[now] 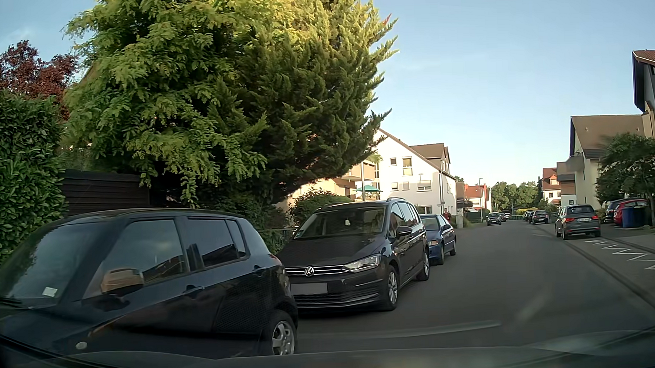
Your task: Follow the waypoints while adhering to traffic rules and regulations
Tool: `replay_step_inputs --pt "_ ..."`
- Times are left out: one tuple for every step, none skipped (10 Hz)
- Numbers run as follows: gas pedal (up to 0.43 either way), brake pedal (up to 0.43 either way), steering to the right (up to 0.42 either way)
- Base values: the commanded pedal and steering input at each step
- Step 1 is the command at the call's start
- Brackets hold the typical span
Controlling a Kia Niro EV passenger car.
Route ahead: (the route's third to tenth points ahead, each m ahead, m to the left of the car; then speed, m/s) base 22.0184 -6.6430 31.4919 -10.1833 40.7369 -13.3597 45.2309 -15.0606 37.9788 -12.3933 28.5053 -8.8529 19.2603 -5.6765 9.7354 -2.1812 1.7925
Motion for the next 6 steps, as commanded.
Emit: replay_step_inputs --pt "0.11 0.03 0.465" --pt "0.118 0.03 0.462" --pt "0.138 0.03 0.459" --pt "0.15 0.03 0.458" --pt "0.157 0.03 0.458" --pt "0.169 0.03 0.456"
